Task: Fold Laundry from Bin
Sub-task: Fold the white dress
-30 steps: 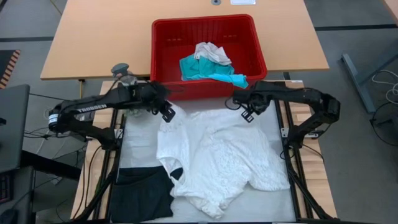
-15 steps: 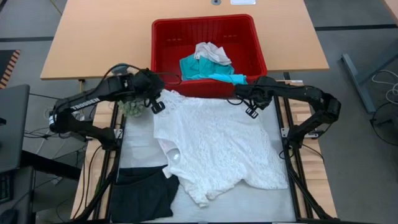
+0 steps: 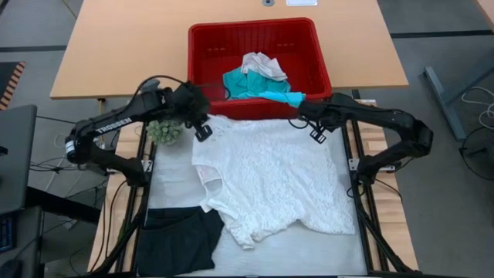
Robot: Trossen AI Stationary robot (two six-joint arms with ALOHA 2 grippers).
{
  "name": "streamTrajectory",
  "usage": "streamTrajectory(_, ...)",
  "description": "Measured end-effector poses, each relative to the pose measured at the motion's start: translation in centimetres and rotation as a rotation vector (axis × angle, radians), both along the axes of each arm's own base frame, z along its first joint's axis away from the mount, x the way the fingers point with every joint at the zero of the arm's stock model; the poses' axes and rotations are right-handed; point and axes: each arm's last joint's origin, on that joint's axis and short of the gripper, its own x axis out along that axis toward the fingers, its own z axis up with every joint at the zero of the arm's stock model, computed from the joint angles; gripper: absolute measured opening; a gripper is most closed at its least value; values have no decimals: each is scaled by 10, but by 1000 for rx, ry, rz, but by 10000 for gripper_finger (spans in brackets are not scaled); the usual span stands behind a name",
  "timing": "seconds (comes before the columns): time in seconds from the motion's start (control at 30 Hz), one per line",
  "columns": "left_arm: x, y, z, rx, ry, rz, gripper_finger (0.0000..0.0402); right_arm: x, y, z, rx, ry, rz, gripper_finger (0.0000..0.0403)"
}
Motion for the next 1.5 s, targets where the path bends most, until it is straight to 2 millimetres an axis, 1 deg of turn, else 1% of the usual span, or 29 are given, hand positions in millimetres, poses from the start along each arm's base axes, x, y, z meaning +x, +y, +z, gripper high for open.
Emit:
streamTrajectory(0.1, 6, -17, 0, -49, -16, -82, 0, -1, 12, 5, 30, -62, 2, 22)
streamTrajectory(0.17, 10, -29, -1, -69, -20, -129, 0, -2, 21, 4, 53, -79, -5, 22)
streamTrajectory(0.3, 16, -50, -1, -89, -27, -189, 0, -3, 34, -10, 117, -62, -9, 22)
streamTrajectory(0.43, 19, -72, -1, -146, -31, -294, 0, -6, 43, -27, 84, -31, -73, 22)
streamTrajectory(0.53, 18, -87, -3, -151, 0, -350, 0, -11, 45, -37, 82, 4, -114, 22)
streamTrajectory(0.63, 17, -95, -6, -124, 31, -356, 0, -13, 46, -47, 92, 18, -119, 22)
streamTrajectory(0.73, 19, -99, -20, -118, 56, -362, 0, -13, 47, -54, 92, 9, -115, 22)
streamTrajectory(0.87, 23, -101, -44, -147, 62, -352, 0, -7, 49, -57, 93, -42, -88, 26)
streamTrajectory(0.97, 26, -102, -61, -196, 49, -380, 0, -6, 51, -57, 107, -41, -80, 32)
streamTrajectory(1.13, 30, -106, -72, -296, -1, -431, 0, -6, 53, -58, 132, -44, -74, 28)
streamTrajectory(1.2, 31, -107, -74, -310, -16, -467, 0, -5, 56, -58, 140, -42, -51, 40)
streamTrajectory(1.3, 31, -108, -73, -303, -24, -562, 11, -4, 61, -58, 145, -36, -13, 76)
streamTrajectory(1.37, 31, -109, -73, -303, -26, -602, 27, -3, 65, -58, 149, -28, 16, 104)
streamTrajectory(1.5, 31, -114, -73, -377, -39, -684, 73, -2, 77, -58, 184, -21, 70, 157)
